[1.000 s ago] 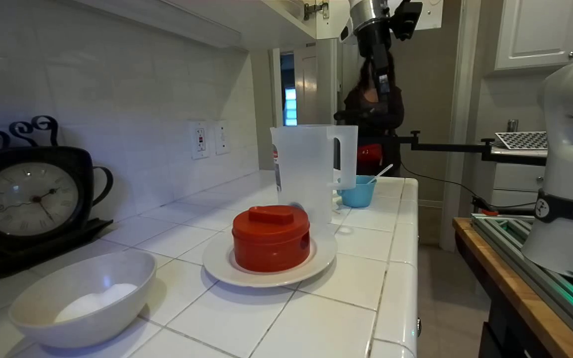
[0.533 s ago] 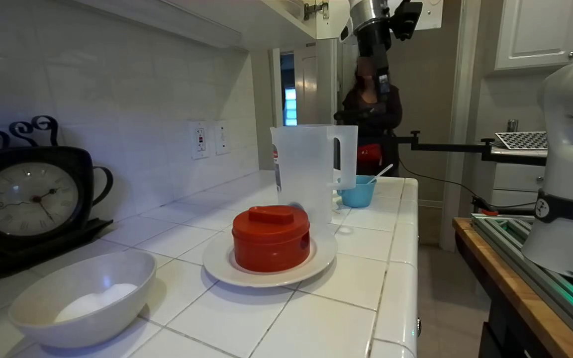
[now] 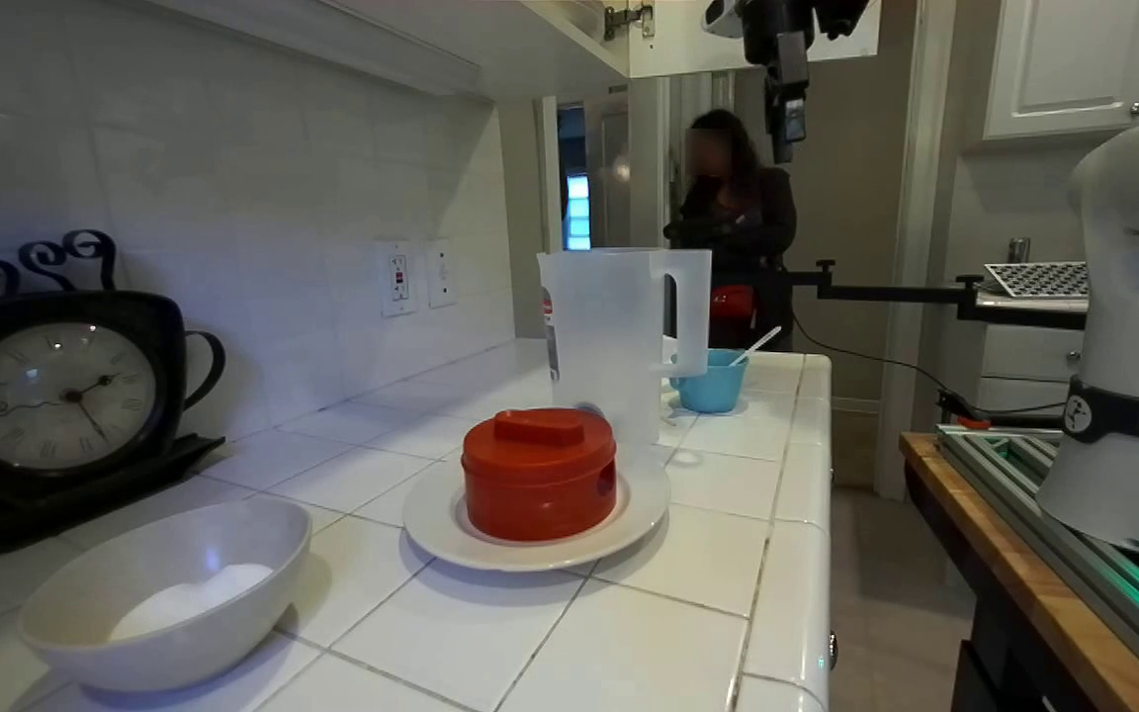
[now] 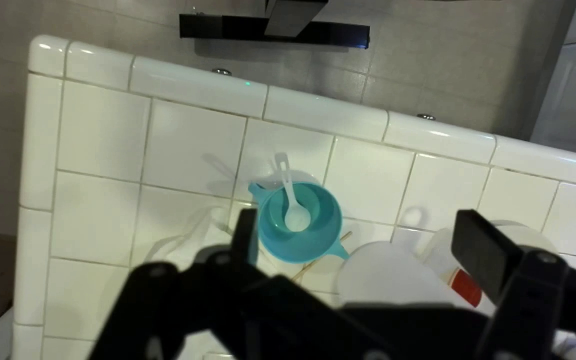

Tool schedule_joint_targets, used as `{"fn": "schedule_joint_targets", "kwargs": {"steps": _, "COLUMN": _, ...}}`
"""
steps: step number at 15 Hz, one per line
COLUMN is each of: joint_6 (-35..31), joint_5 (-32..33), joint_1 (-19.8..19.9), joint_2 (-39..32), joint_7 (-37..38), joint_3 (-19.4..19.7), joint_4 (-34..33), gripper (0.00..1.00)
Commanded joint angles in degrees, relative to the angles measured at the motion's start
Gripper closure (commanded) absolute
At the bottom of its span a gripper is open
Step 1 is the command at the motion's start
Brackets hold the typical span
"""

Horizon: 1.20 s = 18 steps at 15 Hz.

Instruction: Close the cupboard door

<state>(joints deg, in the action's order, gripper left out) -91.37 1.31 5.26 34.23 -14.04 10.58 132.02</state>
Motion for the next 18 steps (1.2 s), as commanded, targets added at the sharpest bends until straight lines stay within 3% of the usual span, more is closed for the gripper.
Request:
{"fn": "schedule_joint_targets", "kwargs": {"steps": 1, "joint_6": 1.23, "joint_5": 0.97, "joint_1": 1.11, "joint_2": 10.0, "joint_7": 1.78, "joint_3": -1.08, "joint_4": 3.93, "gripper": 0.0}}
{"fn": "schedule_joint_targets", "kwargs": {"steps": 8, "joint_6": 1.02, "joint_5": 3.14, "joint_1": 2.28, "joint_2": 22.44, "joint_7": 4.43, "joint_3": -1.4, "joint_4": 2.89, "gripper": 0.0}}
{"fn": "schedule_joint_targets", "kwargs": {"steps": 18, "joint_6": -5.91, "joint_5": 13.08, "joint_1": 5.1, "joint_2": 29.02, "joint_7": 9.6, "joint_3": -1.83, "joint_4": 1.07, "gripper": 0.0}}
